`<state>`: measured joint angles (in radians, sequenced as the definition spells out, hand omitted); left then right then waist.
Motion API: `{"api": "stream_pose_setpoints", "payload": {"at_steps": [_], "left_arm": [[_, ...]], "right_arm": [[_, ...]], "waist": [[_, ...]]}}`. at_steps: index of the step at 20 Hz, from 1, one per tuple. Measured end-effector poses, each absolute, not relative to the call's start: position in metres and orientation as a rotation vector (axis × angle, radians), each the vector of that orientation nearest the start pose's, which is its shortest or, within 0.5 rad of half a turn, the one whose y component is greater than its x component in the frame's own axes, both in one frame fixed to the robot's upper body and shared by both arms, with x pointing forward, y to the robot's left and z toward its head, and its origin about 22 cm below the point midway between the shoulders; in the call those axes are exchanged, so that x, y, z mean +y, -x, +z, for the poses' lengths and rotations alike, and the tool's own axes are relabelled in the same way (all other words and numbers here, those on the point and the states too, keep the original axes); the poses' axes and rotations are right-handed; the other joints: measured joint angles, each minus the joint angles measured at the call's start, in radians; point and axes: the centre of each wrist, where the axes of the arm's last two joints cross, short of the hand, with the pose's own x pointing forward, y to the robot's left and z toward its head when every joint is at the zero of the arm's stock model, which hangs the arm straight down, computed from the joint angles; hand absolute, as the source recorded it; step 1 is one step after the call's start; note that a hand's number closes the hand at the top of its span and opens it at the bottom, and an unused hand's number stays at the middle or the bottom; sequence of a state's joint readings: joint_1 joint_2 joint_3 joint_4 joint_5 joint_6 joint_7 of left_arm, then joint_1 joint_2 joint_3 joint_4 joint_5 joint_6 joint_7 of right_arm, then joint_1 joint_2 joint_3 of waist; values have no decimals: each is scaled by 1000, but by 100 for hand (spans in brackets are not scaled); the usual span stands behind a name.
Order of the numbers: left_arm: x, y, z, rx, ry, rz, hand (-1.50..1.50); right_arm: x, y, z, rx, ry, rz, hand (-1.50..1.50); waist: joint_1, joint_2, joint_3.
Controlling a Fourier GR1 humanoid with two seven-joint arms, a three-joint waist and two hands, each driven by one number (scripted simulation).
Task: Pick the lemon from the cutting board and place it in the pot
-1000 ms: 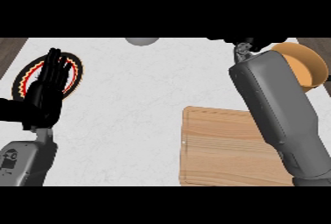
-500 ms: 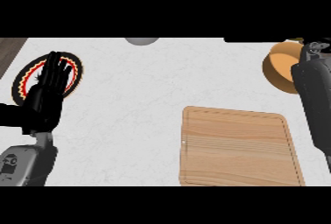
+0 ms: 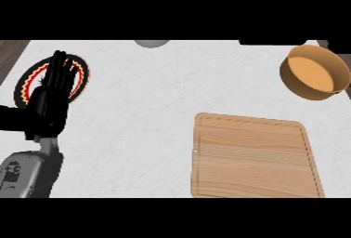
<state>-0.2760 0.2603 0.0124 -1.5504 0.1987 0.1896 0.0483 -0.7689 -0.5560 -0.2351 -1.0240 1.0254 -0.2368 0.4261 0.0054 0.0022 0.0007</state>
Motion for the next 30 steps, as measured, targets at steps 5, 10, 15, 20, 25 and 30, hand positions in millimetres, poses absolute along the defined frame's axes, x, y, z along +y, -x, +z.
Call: {"api": "stream_pose_setpoints", "payload": {"at_steps": [5,10,15,20,25,30], "left_arm": [[262,-301,80,-1767,-103,42,0],[261,-303,81,-1768,-87,36,0],[259,-302,83,-1774,-83,34,0],[259,-306,86,-1783,-75,26,0],[261,-307,85,-1779,-78,28,0],[259,-309,87,-1779,-82,29,0]], "right_arm": [[-391,-400,175,-1226,1571,324,150],[-419,-400,156,-1156,1550,356,150],[-429,-400,137,-1107,1361,298,-150],[-435,-399,124,-1154,1212,318,-150],[-436,-399,123,-1303,1162,288,-150],[-436,-404,138,-1433,1092,100,-150]], "waist": [[9,3,0],[19,7,0],[26,10,2],[33,14,2],[29,12,2],[26,10,2]]}}
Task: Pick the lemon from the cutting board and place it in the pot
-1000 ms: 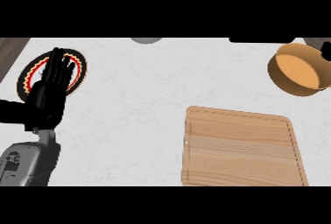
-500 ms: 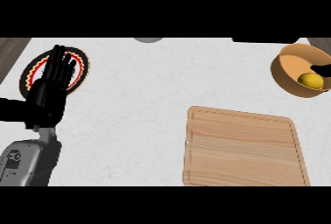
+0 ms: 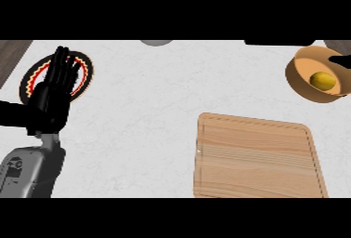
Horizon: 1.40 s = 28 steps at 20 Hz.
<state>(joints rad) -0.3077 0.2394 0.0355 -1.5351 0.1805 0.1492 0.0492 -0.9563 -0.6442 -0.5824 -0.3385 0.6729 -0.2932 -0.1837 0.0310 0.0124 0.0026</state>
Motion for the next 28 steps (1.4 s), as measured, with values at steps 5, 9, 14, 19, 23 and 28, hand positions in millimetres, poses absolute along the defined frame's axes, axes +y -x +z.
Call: {"api": "stream_pose_setpoints", "payload": {"at_steps": [5,9,14,19,23,28], "left_arm": [[259,-306,82,-1772,-95,40,0],[262,-305,78,-1771,-91,40,0],[262,-303,82,-1774,-92,43,0],[265,-309,81,-1773,-95,49,0],[270,-311,83,-1773,-98,43,0],[268,-306,77,-1768,-90,46,0]], "right_arm": [[-448,-399,148,-1497,1016,-117,-150],[-473,-383,152,-1555,998,-247,-150],[-508,-353,144,-1612,998,-356,-150],[-545,-315,139,-1642,997,-409,-150],[-567,-287,133,-1648,1010,-441,-150],[-589,-255,129,-1654,1015,-455,-150]], "waist": [[-11,-4,-1],[-11,-4,-1],[-12,-4,0],[-17,-3,0],[-17,-3,0],[-15,-3,1]]}}
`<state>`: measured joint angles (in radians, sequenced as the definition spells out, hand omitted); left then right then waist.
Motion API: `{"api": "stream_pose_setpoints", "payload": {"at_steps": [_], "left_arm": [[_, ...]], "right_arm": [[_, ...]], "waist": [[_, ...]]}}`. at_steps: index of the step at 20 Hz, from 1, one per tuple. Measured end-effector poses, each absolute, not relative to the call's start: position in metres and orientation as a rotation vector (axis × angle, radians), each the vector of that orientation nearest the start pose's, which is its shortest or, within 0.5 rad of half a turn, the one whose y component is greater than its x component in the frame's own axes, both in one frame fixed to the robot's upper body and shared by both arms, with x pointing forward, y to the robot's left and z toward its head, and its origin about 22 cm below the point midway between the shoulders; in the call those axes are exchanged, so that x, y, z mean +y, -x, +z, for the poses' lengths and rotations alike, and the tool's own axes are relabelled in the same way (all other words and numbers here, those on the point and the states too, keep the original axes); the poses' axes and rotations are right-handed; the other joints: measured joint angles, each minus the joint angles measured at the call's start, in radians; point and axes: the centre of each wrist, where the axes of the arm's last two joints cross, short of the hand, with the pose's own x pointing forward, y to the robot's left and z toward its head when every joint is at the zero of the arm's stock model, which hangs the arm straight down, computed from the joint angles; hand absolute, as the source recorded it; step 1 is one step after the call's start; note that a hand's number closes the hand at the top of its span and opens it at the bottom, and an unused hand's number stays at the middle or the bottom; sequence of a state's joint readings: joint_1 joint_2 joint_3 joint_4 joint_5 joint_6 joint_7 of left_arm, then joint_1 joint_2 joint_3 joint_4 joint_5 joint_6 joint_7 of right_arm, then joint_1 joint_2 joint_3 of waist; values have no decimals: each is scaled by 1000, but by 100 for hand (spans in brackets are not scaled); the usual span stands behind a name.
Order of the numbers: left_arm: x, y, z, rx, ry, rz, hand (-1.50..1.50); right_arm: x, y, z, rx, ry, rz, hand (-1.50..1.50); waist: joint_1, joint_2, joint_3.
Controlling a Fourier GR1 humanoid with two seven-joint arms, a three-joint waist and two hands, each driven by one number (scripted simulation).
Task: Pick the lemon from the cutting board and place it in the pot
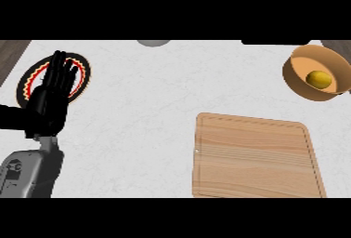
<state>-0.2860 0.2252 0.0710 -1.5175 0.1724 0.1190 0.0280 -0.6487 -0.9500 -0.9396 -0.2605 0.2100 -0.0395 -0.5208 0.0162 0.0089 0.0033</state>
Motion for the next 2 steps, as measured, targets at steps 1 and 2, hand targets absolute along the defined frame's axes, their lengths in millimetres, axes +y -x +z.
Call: {"api": "stream_pose_setpoints", "payload": {"at_steps": [1,2], "left_arm": [[267,-308,76,-1771,-88,46,0],[268,-308,77,-1774,-92,43,0]], "right_arm": [[-592,-250,129,-1657,1019,-458,-150],[-596,-244,130,-1656,1017,-458,-150]], "waist": [[0,0,0],[0,0,0]]}}
